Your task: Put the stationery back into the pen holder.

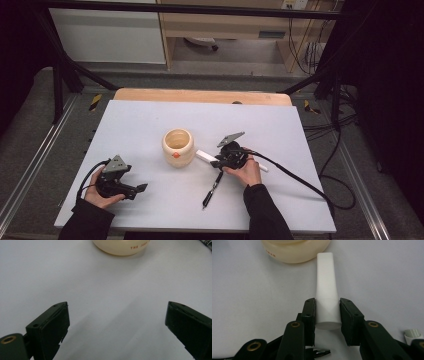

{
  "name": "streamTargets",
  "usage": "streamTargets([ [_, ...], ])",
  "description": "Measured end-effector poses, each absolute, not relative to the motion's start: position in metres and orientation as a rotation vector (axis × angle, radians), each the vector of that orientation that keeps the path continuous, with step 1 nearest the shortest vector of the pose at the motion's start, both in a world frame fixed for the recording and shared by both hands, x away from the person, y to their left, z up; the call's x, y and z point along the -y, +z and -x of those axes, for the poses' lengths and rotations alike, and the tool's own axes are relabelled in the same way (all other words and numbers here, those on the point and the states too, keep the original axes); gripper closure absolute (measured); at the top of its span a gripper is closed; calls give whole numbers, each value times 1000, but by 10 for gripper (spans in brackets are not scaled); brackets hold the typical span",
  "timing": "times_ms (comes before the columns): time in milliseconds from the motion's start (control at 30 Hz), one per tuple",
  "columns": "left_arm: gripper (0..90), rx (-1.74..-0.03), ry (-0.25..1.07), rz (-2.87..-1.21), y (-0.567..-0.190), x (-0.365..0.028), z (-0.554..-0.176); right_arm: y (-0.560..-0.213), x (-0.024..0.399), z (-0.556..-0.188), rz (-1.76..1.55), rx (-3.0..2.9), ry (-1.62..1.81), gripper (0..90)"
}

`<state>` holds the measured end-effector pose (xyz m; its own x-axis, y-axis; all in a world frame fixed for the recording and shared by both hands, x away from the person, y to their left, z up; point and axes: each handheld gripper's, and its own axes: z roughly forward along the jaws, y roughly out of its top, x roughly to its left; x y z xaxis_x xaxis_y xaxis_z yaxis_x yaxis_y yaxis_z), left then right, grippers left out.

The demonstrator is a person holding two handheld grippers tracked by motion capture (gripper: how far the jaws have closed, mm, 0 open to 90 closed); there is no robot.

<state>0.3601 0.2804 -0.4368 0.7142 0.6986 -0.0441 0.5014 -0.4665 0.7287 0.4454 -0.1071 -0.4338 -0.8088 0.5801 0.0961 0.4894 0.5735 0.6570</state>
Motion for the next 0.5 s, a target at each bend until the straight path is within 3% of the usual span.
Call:
streamTargets([
  [500,59,-899,349,-2166,-436,-280,-359,-422,111,-442,-936,-2648,1060,672],
])
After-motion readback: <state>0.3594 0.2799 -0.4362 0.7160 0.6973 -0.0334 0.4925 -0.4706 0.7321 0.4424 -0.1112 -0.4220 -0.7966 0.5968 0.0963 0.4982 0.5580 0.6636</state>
